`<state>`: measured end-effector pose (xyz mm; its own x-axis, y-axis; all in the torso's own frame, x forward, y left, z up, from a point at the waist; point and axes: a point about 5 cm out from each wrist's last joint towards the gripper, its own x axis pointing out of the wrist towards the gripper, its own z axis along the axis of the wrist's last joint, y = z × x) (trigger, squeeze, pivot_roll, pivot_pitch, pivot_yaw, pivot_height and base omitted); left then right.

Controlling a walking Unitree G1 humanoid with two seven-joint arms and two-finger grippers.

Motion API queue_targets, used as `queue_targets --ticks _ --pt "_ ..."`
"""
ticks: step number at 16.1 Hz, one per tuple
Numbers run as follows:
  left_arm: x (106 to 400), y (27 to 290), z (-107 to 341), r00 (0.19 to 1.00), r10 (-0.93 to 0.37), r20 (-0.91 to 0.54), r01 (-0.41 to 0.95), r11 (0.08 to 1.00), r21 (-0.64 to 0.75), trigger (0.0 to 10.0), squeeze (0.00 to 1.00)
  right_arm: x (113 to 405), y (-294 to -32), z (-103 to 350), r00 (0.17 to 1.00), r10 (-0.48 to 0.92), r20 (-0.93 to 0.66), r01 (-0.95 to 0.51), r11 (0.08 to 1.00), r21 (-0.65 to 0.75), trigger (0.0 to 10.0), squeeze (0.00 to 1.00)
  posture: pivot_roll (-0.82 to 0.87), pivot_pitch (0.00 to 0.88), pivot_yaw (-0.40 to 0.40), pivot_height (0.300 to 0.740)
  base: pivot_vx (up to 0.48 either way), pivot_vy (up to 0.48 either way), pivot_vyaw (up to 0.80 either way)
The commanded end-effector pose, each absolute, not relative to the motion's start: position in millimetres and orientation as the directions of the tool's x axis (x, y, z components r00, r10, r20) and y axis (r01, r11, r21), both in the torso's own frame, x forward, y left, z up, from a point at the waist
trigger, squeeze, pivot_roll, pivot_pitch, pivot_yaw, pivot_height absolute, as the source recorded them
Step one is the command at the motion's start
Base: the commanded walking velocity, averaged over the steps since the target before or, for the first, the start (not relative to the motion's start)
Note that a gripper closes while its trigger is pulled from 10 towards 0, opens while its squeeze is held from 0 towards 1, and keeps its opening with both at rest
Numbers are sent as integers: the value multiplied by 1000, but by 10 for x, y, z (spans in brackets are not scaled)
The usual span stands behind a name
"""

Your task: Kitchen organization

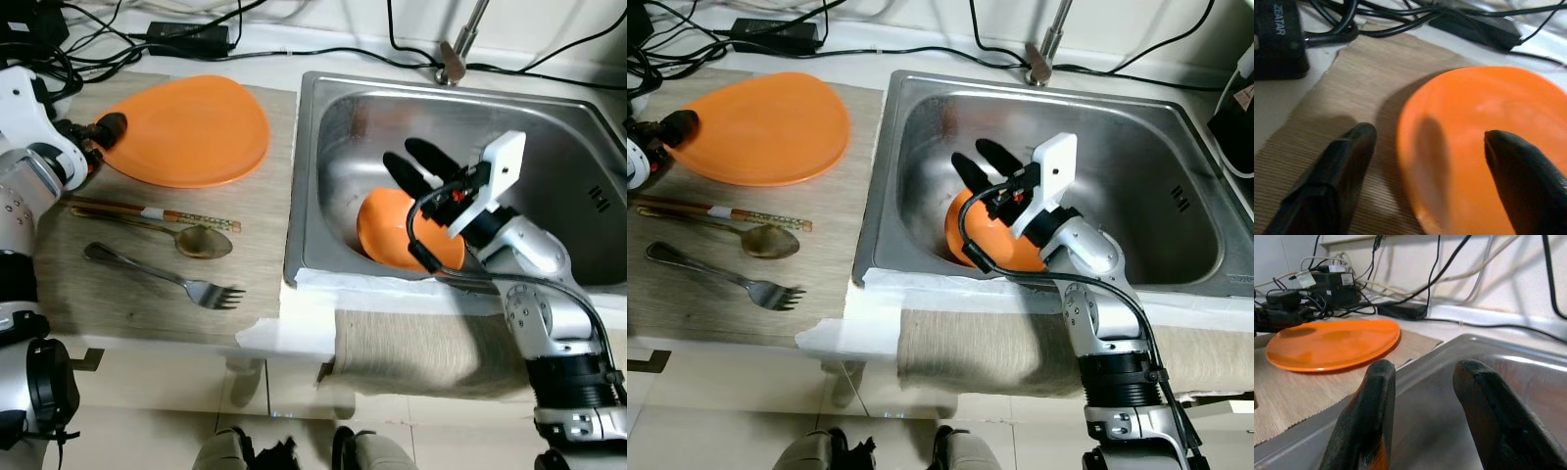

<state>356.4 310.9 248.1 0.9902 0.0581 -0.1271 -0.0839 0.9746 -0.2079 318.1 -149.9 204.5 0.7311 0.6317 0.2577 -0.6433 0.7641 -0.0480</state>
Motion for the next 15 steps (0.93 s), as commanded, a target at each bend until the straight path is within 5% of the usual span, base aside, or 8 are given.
queue_targets --ticks 1,2,4,5,10,15 --pt "3622 3037 2584 998 -1 -59 -8 990 -139 10000 1000 3147 -1514 2062 736 625 261 -638 769 -42 10000 0 -128 175 -60 740 0 0 0" --pt "3659 2952 2616 998 -58 -23 54 990 -130 10000 1000 3144 -1516 2057 737 625 256 -638 769 -38 10000 0 -128 174 -64 740 0 0 0" --pt "3774 2728 2657 986 -165 -3 165 984 -63 10000 78 3144 -1508 2055 741 627 240 -638 769 -38 10000 0 -128 166 -74 740 0 0 0" --pt "3828 2567 2629 971 -239 -23 239 971 -8 10000 0 3146 -1498 2061 738 634 230 -642 765 -49 10000 0 -131 163 -77 740 0 0 0" --pt "3919 2453 2350 946 -232 -225 279 938 206 10000 0 3159 -1529 2092 743 638 201 -637 767 -82 10000 0 -144 155 -80 740 0 0 0" --pt "3904 2367 2352 890 -363 -275 414 897 157 10000 0 3168 -1586 2123 749 634 194 -629 772 -95 10000 0 -140 156 -80 740 0 0 0"
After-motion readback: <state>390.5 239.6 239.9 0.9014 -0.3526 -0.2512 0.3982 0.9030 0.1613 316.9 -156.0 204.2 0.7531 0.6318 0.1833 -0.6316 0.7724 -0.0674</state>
